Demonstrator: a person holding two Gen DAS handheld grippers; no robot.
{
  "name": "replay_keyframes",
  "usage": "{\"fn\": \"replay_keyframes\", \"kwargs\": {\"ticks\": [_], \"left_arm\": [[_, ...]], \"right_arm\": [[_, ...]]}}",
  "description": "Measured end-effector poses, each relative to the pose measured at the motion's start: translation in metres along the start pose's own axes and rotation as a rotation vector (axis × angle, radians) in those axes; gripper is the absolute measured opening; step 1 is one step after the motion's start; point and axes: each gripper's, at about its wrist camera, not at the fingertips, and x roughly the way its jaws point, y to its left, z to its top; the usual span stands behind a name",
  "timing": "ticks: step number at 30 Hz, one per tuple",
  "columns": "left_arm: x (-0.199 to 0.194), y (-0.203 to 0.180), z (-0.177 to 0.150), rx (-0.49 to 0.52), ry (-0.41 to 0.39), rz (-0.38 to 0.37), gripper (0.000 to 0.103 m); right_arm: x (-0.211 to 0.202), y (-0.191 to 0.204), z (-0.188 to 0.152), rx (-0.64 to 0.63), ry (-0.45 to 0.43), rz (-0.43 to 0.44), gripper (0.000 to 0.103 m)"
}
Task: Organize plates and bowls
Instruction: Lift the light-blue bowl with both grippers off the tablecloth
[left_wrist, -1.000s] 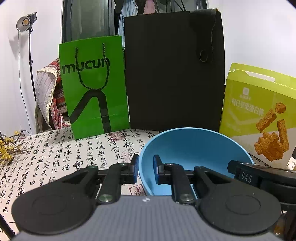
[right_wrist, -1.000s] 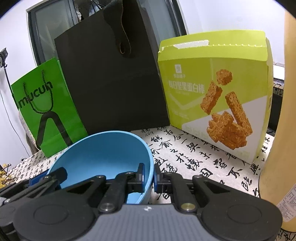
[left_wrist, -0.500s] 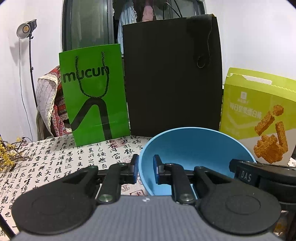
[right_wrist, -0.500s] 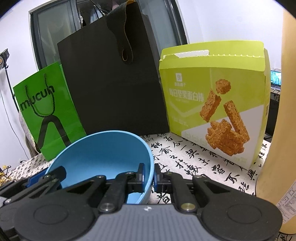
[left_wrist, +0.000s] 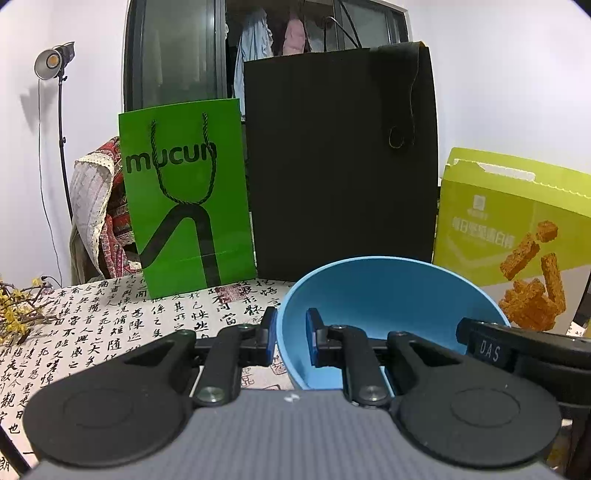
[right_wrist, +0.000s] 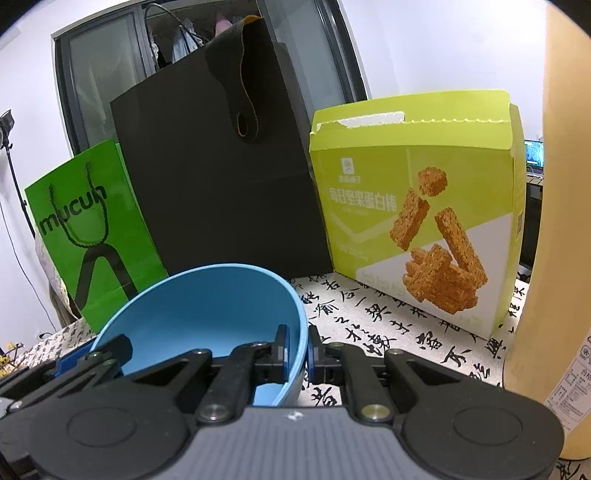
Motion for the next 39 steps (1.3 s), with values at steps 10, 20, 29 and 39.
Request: {"fn": "replay_keyframes", "kwargs": {"ticks": [10, 20, 29, 39], "left_arm": [[-0.005, 0.003, 0.005, -0.024, -0.022, -0.015, 0.017], [-0.011, 0.006, 0.01, -0.046, -0.04, -0.019, 0.017], [-0.016, 0.006, 0.012, -0.051, -0.059, -0.024, 0.017], [-0.023, -0.006, 0.023, 0.005, -0.073, -0.016, 0.017]], "right_arm": [[-0.012, 0.0, 0.004, 0.01, -0.026, 0.003, 0.01], [-0.02, 0.003, 0.005, 0.018, -0.058, 0.007, 0.01], [-0.025, 0.004, 0.006, 0.016, -0.077, 0.007, 0.01], [-0.03, -0.004, 0.011, 0.063, -0.078, 0.019, 0.01]]}}
